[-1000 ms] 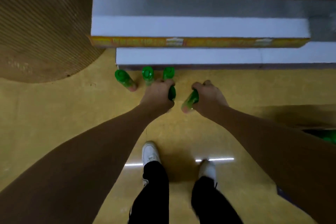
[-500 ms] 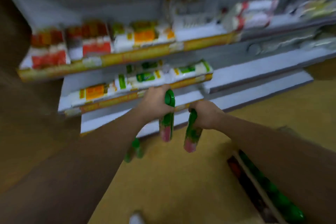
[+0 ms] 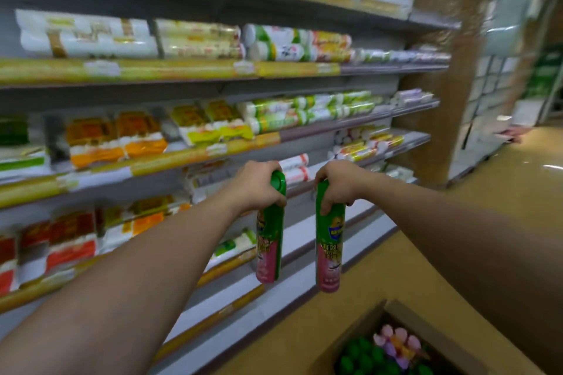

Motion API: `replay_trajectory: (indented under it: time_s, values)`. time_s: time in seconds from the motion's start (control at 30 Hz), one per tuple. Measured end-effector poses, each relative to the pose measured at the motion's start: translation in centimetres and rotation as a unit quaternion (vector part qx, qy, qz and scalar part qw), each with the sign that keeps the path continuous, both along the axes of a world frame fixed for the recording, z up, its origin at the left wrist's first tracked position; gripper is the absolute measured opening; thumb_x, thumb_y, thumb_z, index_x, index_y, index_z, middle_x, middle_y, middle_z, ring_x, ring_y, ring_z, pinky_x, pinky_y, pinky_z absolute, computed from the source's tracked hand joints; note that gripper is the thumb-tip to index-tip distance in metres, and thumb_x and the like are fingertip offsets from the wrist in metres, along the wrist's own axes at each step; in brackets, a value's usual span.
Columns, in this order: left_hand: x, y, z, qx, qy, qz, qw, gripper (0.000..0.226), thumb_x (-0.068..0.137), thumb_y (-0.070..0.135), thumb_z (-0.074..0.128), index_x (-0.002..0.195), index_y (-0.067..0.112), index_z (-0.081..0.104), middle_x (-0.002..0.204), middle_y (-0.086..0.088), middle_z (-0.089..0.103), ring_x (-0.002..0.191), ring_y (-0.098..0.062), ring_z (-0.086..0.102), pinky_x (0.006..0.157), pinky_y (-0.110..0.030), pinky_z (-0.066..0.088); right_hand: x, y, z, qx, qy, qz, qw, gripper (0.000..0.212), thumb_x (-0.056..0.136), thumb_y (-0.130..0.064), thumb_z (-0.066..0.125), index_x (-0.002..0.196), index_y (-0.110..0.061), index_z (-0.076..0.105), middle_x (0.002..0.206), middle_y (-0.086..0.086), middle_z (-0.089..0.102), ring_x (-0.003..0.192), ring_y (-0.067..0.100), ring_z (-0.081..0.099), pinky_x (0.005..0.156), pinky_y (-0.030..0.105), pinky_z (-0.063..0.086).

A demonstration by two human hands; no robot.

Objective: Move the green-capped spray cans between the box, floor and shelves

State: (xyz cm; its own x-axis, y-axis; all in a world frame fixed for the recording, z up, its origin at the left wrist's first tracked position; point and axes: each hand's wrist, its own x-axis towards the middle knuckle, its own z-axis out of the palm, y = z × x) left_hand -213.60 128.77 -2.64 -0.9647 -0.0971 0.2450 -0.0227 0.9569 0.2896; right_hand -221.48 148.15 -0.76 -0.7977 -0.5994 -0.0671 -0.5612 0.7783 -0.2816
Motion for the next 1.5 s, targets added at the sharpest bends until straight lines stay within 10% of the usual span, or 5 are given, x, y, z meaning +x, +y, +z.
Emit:
replay_trajectory:
  time_s: [0.5,0.83,1.5]
  values:
    - [-23.6,16.2,4.9,0.022,0.038,-0.264,0.964,0.046,0.065,0.047,0.087,0.096,0.024,0.062,0.096,0.001,0.063,0.084,-0.015,0.060,0.056,-0.029,0.044,-13.3,15.0,3.9,-0.016,0.020,-0.271,0.962,0.058,0.068,-0.021,0.092,0.119,-0.010,0.066,0.102,0.008,0.067,0.079,0.022,0.069,0.057,0.037,0.063]
    - [-35.7,28.8,0.4,0.063,-0.032,-0.389,0.918,0.062,0.062,0.046,0.090,0.114,0.028,0.062,0.106,0.002,0.062,0.091,-0.016,0.060,0.062,-0.024,0.047,-20.8,26.8,0.0,-0.031,-0.009,-0.416,0.909,0.063,0.069,-0.019,0.090,0.126,-0.014,0.063,0.103,0.002,0.063,0.083,0.020,0.065,0.063,0.036,0.064]
    - [-50.6,52.0,-33.0,-0.035,-0.336,-0.308,0.889,0.054,0.071,0.033,0.086,0.116,0.020,0.060,0.103,-0.002,0.061,0.092,-0.020,0.060,0.075,-0.038,0.059,-37.1,48.4,-36.4,0.037,-0.212,-0.342,0.915,0.063,0.069,-0.031,0.089,0.122,-0.014,0.062,0.115,0.009,0.063,0.105,0.027,0.059,0.084,0.041,0.059]
